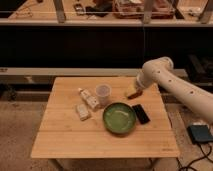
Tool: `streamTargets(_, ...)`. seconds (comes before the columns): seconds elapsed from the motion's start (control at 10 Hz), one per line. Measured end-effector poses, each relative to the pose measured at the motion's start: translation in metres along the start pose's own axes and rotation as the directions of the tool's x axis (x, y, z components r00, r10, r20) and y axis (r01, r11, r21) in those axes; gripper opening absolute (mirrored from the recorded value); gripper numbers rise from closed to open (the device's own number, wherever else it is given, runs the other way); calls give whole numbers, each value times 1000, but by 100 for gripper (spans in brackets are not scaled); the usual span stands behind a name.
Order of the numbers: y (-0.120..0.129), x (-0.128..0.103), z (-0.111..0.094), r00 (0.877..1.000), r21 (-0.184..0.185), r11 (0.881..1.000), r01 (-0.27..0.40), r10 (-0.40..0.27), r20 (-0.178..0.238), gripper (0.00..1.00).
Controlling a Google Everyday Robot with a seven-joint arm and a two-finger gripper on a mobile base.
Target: Place the eraser in the ceramic cup
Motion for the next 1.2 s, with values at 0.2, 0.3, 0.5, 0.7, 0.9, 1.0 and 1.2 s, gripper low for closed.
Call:
streamTargets(0.2,-2,-31,15,999,22,1000,-15,14,49,80)
streamTargets(0.3,-1,-39,23,998,25,999,-27,25,61,80)
streamTargets(0.5,11,-52,32,995,18,996,-82,81,64,80)
streamTargets(0.7,26,-64,38,989,-1,991,-131,131,70,80)
streamTargets(0.9,39,-75,51,982,-23,984,-175,176,76,80)
streamTargets(1.0,41,-77,56,980,-28,982,-184,186,76,80)
streamTargets(1.2,43,-80,68,978,-47,981,-189,193,77,80)
